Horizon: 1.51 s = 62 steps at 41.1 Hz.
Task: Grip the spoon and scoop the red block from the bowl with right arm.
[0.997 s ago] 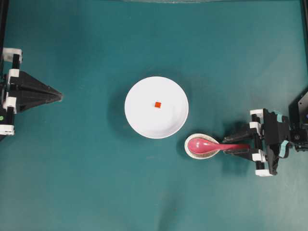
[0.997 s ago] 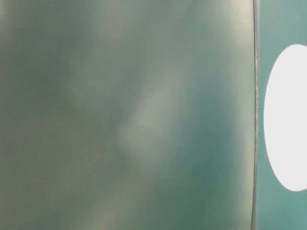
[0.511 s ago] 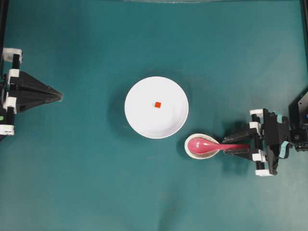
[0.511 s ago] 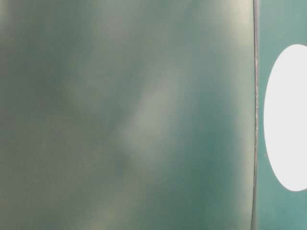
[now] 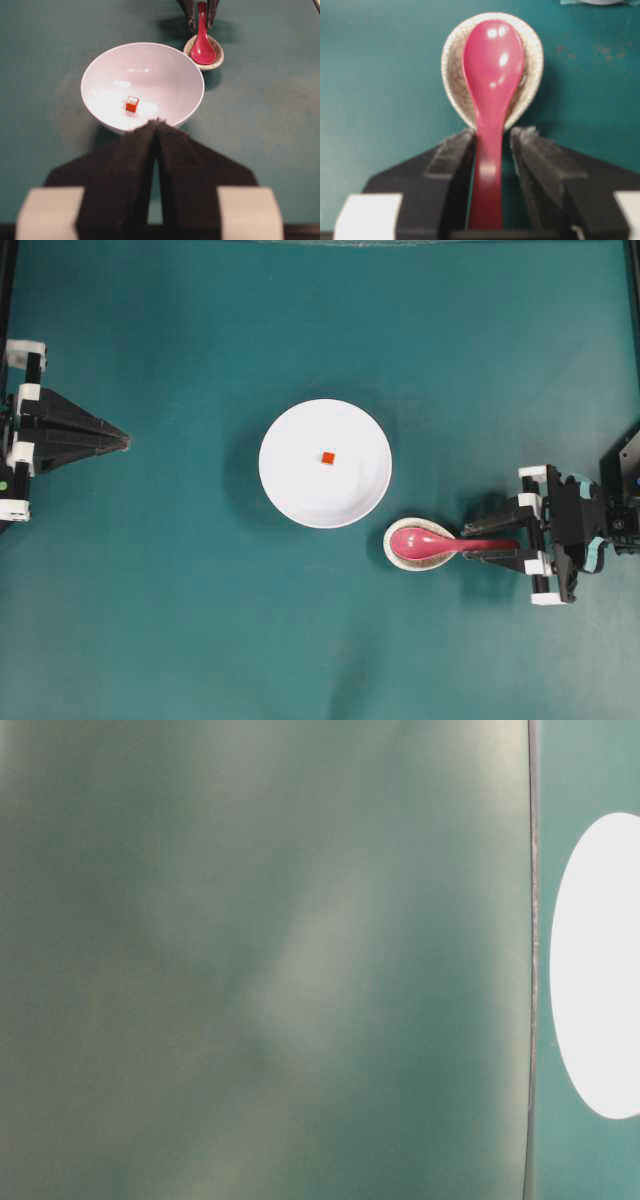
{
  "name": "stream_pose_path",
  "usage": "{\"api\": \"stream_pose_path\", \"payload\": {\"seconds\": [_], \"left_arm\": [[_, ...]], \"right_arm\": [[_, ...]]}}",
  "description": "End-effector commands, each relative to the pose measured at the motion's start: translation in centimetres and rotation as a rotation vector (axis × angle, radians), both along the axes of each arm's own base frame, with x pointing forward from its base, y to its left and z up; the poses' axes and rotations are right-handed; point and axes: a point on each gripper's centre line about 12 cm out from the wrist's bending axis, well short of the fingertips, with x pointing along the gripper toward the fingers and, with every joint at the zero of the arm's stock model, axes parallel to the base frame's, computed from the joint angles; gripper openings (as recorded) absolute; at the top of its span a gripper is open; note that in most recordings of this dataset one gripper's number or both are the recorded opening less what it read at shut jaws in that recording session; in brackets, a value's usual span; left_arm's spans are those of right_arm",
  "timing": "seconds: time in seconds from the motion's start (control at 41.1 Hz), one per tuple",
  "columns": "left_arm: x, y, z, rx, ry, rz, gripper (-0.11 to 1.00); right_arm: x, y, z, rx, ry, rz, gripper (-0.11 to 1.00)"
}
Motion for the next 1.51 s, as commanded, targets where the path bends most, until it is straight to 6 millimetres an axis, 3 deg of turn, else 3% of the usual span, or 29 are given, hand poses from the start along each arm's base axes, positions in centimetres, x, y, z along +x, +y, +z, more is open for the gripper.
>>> {"api": "stream_pose_path", "payload": {"seconds": [0.0, 1.167, 1.483], "left_arm": [[0.32, -0.06, 0.7, 0.003, -0.017, -0.004, 0.01], [0.28, -0.03, 0.67, 0.003, -0.017, -0.002, 0.01], [0.28, -0.03, 0.67, 0.001, -0.017, -0.002, 0.01]], "right_arm": [[0.18, 0.08, 0.47, 0.008, -0.023, -0.002, 0.43], [0.08, 0.08, 0.23, 0.008, -0.001, -0.001, 0.42], [0.09, 0.1, 0.24, 0.008, -0.002, 0.002, 0.24]]}}
